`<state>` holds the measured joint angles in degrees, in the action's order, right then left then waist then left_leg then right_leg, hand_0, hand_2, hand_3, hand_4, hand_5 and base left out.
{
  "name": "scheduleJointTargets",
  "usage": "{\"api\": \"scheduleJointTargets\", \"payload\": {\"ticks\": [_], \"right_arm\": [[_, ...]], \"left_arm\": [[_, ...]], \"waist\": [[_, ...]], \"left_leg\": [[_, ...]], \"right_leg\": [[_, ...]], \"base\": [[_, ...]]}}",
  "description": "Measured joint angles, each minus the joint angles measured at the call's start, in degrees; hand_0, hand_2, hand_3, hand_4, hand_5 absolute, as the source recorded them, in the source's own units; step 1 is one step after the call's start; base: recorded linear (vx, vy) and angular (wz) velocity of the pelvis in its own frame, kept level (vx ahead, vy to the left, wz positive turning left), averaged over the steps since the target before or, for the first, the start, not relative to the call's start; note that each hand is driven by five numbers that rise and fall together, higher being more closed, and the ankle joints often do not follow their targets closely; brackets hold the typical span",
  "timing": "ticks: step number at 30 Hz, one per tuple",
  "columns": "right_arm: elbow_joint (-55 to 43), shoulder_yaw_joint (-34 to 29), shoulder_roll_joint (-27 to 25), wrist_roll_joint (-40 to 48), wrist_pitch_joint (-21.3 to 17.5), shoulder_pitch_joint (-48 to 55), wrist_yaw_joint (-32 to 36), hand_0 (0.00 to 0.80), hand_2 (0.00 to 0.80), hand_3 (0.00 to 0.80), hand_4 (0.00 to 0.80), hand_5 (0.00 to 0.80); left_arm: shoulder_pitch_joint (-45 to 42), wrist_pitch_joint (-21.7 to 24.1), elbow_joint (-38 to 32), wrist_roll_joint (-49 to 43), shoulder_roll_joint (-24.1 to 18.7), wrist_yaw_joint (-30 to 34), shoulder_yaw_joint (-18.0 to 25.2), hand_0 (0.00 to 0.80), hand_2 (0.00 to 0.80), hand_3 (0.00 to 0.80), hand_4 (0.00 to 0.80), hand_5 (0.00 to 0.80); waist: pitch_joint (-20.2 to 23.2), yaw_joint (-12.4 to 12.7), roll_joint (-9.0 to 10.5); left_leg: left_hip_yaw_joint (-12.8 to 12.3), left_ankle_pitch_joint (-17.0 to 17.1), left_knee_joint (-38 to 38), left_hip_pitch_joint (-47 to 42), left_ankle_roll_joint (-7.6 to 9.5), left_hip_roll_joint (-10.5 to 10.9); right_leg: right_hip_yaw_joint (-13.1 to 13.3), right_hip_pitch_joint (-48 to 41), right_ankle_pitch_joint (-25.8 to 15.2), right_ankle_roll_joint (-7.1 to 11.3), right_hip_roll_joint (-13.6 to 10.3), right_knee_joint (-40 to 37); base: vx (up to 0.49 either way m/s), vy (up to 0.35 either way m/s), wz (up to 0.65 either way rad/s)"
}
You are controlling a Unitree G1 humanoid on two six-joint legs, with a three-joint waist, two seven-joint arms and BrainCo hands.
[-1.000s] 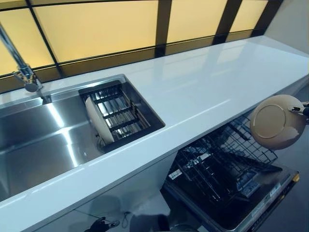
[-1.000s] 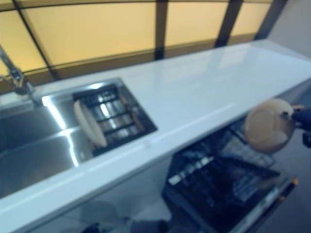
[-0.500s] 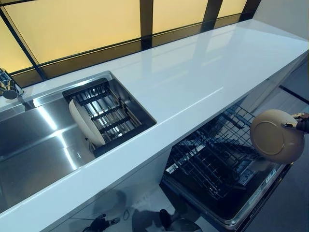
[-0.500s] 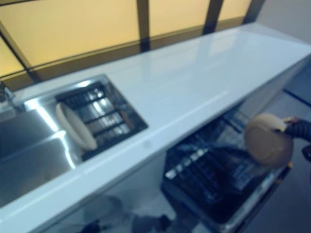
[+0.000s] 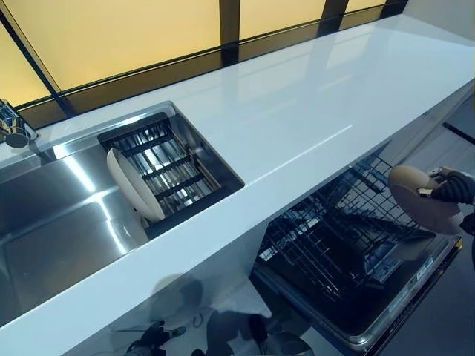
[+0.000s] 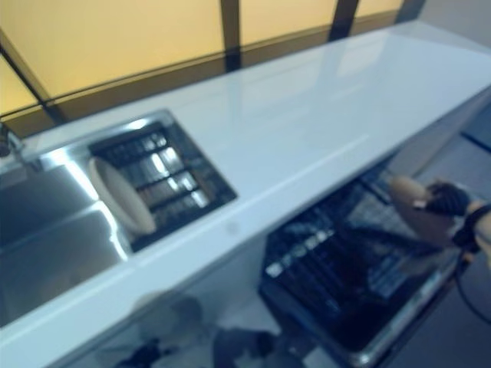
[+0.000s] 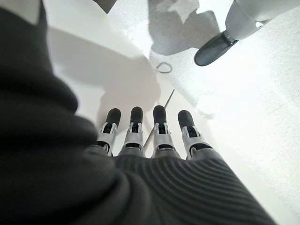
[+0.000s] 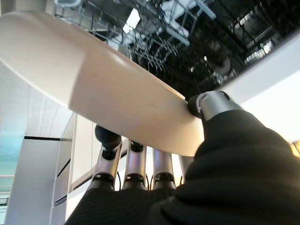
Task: Take plates into dishwasher
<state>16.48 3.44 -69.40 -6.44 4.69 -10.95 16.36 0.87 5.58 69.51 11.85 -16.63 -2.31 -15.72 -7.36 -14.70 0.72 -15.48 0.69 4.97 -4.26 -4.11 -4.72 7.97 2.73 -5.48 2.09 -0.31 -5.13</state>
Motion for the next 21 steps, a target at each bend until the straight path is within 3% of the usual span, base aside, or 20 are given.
{"api": "scheduleJointTargets", "payload": {"ticks": [12, 21], "right_arm": [[1.6, 5.9, 3.6, -4.2, 0.2, -0.6, -1.2, 0.800, 0.800, 0.800, 0.800, 0.800], [8.0, 10.2, 5.7, -7.7, -0.2, -5.2, -4.4, 0.800, 0.800, 0.800, 0.800, 0.800]], "left_arm": [[0.3, -0.2, -0.7, 0.0, 0.4, 0.0, 0.0, 0.000, 0.000, 0.000, 0.000, 0.000], [0.4, -0.4, -1.8, 0.0, 0.4, 0.0, -0.2, 0.000, 0.000, 0.000, 0.000, 0.000]], "waist": [[-0.4, 0.3, -0.74], [-1.2, 2.2, -1.93]], "left_leg": [[1.0, 0.1, 0.0, 0.9, 0.12, 0.0], [3.2, 0.2, 0.0, 1.3, 0.16, 0.1]], "right_leg": [[-0.8, 0.5, 0.0, -0.06, -0.1, 0.0], [-1.4, 0.6, 0.0, -0.08, -0.3, 0.0]], "base": [[-0.005, -0.010, 0.03], [-0.006, -0.008, 0.02]]}}
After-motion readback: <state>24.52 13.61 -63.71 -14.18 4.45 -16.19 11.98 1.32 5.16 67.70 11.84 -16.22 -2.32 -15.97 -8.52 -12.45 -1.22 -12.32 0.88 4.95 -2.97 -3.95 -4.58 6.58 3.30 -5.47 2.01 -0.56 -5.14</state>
